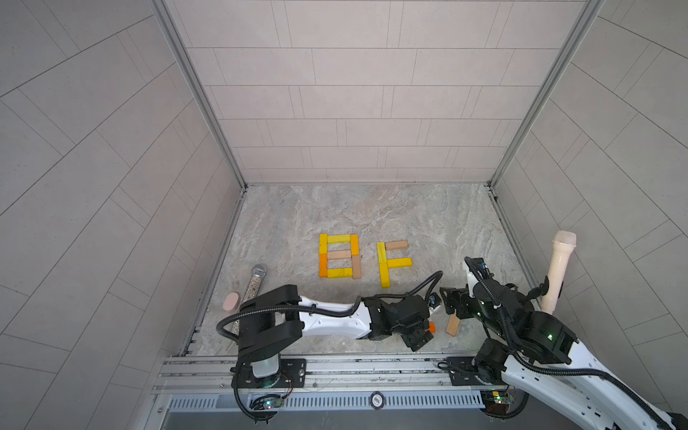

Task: Assemble the number 8 with building blocks
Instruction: Adjust the building block at the center of the board.

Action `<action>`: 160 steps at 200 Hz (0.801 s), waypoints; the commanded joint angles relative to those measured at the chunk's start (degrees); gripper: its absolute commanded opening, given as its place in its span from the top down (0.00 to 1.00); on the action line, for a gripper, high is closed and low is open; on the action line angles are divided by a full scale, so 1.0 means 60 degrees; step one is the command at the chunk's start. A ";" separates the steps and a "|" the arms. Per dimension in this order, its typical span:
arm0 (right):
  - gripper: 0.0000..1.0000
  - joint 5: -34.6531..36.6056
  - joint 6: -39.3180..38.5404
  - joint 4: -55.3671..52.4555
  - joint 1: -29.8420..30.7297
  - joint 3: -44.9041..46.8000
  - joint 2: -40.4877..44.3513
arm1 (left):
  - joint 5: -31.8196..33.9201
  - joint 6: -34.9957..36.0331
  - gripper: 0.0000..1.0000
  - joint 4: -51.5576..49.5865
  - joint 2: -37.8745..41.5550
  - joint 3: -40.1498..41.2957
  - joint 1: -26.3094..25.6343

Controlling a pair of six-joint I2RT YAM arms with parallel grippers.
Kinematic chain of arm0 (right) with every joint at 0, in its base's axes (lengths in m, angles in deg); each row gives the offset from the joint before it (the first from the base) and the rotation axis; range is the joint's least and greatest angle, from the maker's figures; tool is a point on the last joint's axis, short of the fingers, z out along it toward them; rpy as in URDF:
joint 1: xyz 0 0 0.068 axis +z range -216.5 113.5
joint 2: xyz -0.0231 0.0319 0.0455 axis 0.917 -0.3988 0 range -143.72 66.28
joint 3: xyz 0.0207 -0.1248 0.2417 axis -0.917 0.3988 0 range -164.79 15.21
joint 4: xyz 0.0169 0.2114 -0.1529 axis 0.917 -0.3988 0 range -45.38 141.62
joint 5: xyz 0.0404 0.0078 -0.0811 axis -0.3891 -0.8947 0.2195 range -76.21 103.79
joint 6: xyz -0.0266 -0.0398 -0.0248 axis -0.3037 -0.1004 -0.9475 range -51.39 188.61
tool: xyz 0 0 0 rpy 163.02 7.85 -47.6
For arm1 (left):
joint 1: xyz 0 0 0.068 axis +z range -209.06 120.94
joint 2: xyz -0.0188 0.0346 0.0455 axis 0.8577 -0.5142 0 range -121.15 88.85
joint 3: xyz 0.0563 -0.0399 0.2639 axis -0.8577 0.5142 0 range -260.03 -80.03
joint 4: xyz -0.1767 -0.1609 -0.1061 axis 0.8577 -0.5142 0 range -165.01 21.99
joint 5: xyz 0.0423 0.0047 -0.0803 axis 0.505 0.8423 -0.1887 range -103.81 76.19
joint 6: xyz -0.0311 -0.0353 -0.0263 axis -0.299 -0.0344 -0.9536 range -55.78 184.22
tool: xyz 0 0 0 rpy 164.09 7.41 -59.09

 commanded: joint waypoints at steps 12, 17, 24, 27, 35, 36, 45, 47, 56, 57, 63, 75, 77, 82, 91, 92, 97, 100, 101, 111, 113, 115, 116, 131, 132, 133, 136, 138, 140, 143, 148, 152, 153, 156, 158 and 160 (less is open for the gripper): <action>0.14 0.0533 0.0487 -0.0420 -0.0026 -0.0149 0.0339 | -0.0299 0.0453 0.21 -0.0594 -0.0466 -0.0499 -0.0050; 0.14 0.0572 0.0498 -0.0427 -0.0026 -0.0149 0.0374 | -0.0333 0.0483 0.21 -0.0652 -0.0525 -0.0554 -0.0063; 0.14 0.0624 0.0499 -0.0441 -0.0026 -0.0164 0.0441 | -0.0367 0.0516 0.21 -0.0725 -0.0599 -0.0611 -0.0065; 0.14 0.0646 0.0499 -0.0442 -0.0015 -0.0160 0.0461 | -0.0370 0.0532 0.22 -0.0735 -0.0626 -0.0631 -0.0075; 0.15 0.0706 0.0503 -0.0442 -0.0026 -0.0170 0.0520 | -0.0358 0.0543 0.24 -0.0800 -0.0678 -0.0686 -0.0079; 0.15 0.0710 0.0501 -0.0442 -0.0026 -0.0174 0.0530 | -0.0357 0.0556 0.24 -0.0801 -0.0686 -0.0698 -0.0079; 0.15 0.0757 0.0514 -0.0442 -0.0018 -0.0164 0.0612 | -0.0316 0.0554 0.28 -0.0843 -0.0747 -0.0740 -0.0084; 0.15 0.0769 0.0525 -0.0442 -0.0024 -0.0153 0.0623 | -0.0305 0.0543 0.28 -0.0855 -0.0755 -0.0746 -0.0092; 0.15 0.0800 0.0543 -0.0442 -0.0025 -0.0122 0.0681 | -0.0283 0.0534 0.31 -0.0887 -0.0834 -0.0792 -0.0102; 0.14 0.0801 0.0550 -0.0434 -0.0019 -0.0114 0.0690 | -0.0275 0.0537 0.31 -0.0895 -0.0845 -0.0795 -0.0106; 0.15 0.0815 0.0571 -0.0414 -0.0016 -0.0083 0.0747 | -0.0260 0.0547 0.32 -0.0995 -0.0902 -0.0858 -0.0103; 0.15 0.0839 0.0572 -0.0372 -0.0025 -0.0047 0.0819 | -0.0211 0.0586 0.33 -0.1259 -0.1079 -0.1058 -0.0140; 0.15 0.0844 0.0562 -0.0369 -0.0022 -0.0047 0.0840 | -0.0206 0.0595 0.33 -0.1293 -0.1106 -0.1101 -0.0147; 0.15 0.0854 0.0545 -0.0368 -0.0017 -0.0047 0.0867 | -0.0167 0.0620 0.34 -0.1433 -0.1178 -0.1182 -0.0142; 0.15 0.0846 0.0501 -0.0368 -0.0026 -0.0073 0.0869 | -0.0102 0.0668 0.34 -0.1638 -0.1283 -0.1350 -0.0176; 0.15 0.0853 0.0493 -0.0368 -0.0019 -0.0075 0.0865 | -0.0090 0.0670 0.34 -0.1666 -0.1296 -0.1360 -0.0187; 0.15 0.0832 0.0478 -0.0368 -0.0024 -0.0090 0.0867 | -0.0040 0.0696 0.34 -0.1770 -0.1338 -0.1440 -0.0210; 0.15 0.0818 0.0471 -0.0368 -0.0026 -0.0103 0.0858 | 0.0008 0.0713 0.34 -0.1825 -0.1363 -0.1478 -0.0212; 0.15 0.0817 0.0463 -0.0376 -0.0026 -0.0104 0.0853 | 0.0016 0.0715 0.34 -0.1833 -0.1373 -0.1489 -0.0212; 0.15 0.0783 0.0441 -0.0352 -0.0024 -0.0119 0.0869 | 0.0172 0.0757 0.34 -0.1926 -0.1437 -0.1566 -0.0262; 0.15 0.0768 0.0441 -0.0353 -0.0026 -0.0120 0.0867 | 0.0212 0.0763 0.34 -0.1950 -0.1452 -0.1579 -0.0261; 0.15 0.0760 0.0444 -0.0350 -0.0026 -0.0112 0.0859 | 0.0251 0.0771 0.34 -0.1967 -0.1463 -0.1597 -0.0257; 0.15 0.0759 0.0443 -0.0352 -0.0026 -0.0109 0.0860 | 0.0263 0.0773 0.34 -0.1977 -0.1467 -0.1615 -0.0264; 0.15 0.0729 0.0441 -0.0340 -0.0022 -0.0069 0.0862 | 0.0483 0.0811 0.34 -0.2128 -0.1580 -0.1750 -0.0271; 0.15 0.0729 0.0441 -0.0332 -0.0017 -0.0065 0.0862 | 0.0496 0.0814 0.34 -0.2138 -0.1584 -0.1750 -0.0271; 0.15 0.0729 0.0441 -0.0328 -0.0022 -0.0063 0.0862 | 0.0517 0.0816 0.34 -0.2144 -0.1586 -0.1750 -0.0271; 0.16 0.0729 0.0444 -0.0325 -0.0026 -0.0062 0.0861 | 0.0570 0.0816 0.34 -0.2159 -0.1595 -0.1757 -0.0271; 0.16 0.0725 0.0442 -0.0325 -0.0026 -0.0061 0.0861 | 0.0590 0.0818 0.34 -0.2162 -0.1601 -0.1755 -0.0271; 0.16 0.0724 0.0441 -0.0314 -0.0015 -0.0050 0.0865 | 0.0631 0.0815 0.34 -0.2152 -0.1595 -0.1751 -0.0271; 0.16 0.0728 0.0448 -0.0310 -0.0025 -0.0047 0.0855 | 0.0689 0.0818 0.34 -0.2158 -0.1595 -0.1755 -0.0271; 0.16 0.0730 0.0442 -0.0297 -0.0022 -0.0032 0.0861 | 0.0785 0.0816 0.34 -0.2149 -0.1591 -0.1730 -0.0271; 0.16 0.0731 0.0448 -0.0276 -0.0024 -0.0032 0.0861 | 0.0856 0.0805 0.34 -0.2115 -0.1576 -0.1711 -0.0271; 0.16 0.0730 0.0444 -0.0278 -0.0018 -0.0025 0.0861 | 0.0866 0.0804 0.34 -0.2110 -0.1575 -0.1708 -0.0271; 0.16 0.0729 0.0431 -0.0269 -0.0024 -0.0019 0.0861 | 0.0907 0.0813 0.34 -0.2082 -0.1568 -0.1693 -0.0271; 0.16 0.0732 0.0427 -0.0266 -0.0019 -0.0018 0.0849 | 0.0938 0.0810 0.34 -0.2066 -0.1569 -0.1670 -0.0271; 0.16 0.0730 0.0426 -0.0266 -0.0022 -0.0017 0.0848 | 0.0956 0.0794 0.34 -0.2051 -0.1561 -0.1660 -0.0271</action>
